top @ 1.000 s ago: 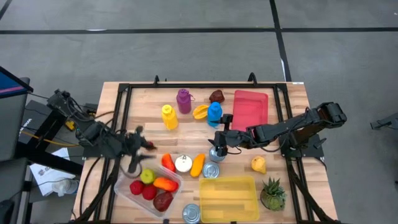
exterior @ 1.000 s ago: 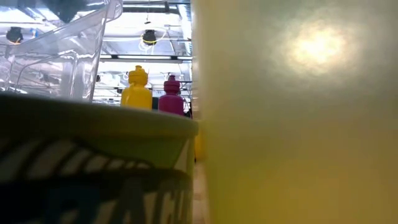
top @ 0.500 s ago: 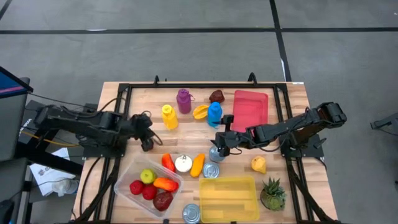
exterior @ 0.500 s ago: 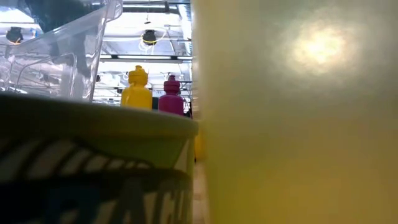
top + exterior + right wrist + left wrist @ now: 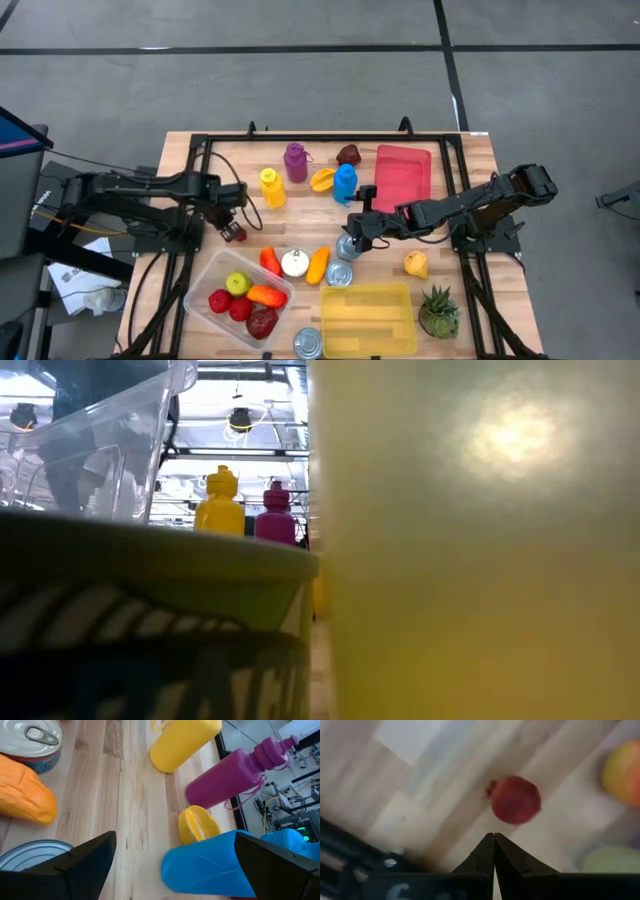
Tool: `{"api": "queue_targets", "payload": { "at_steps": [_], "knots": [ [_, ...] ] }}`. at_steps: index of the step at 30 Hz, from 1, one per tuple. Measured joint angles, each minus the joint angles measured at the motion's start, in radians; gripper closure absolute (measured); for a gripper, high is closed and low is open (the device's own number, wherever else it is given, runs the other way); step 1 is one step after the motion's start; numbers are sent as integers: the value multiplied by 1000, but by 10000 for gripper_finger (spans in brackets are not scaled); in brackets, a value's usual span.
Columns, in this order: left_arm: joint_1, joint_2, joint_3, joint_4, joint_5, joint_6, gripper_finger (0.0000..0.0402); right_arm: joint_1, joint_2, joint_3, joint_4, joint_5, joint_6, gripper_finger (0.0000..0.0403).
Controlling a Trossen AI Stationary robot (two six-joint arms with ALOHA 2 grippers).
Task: Pick & Place Food Item
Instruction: Put the red pomegranate into the transparent bin
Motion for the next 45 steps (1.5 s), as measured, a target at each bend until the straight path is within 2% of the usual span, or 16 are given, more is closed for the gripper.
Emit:
{"api": "queue_targets", "payload": {
  "at_steps": [3,10,15,22,30,32,36,38,42,45],
  "knots": [
    [-1,52,0,7,42,33,401,0,0,0,-2,0,-1,12],
    [-1,194,0,21,67,113,401,0,0,0,-10,4,-8,12],
    [-1,256,0,123,68,171,401,0,0,0,-11,7,-8,12],
    [-9,256,-1,351,65,249,401,0,0,0,-11,15,-11,12],
    [-38,127,0,623,61,334,401,-1,0,0,2,16,-19,12],
    [-50,85,0,652,60,357,401,-8,0,0,26,-42,-10,12],
    [-85,-1,-1,728,61,401,397,-53,0,-6,150,-280,29,12],
    [-103,-36,-8,796,61,408,387,-82,12,-8,217,-359,33,12],
    [-137,-96,-59,973,51,429,348,-142,82,-5,340,-448,4,9],
    [-153,-111,-110,1070,44,452,303,-186,182,50,359,-514,18,4]
  ]
}}
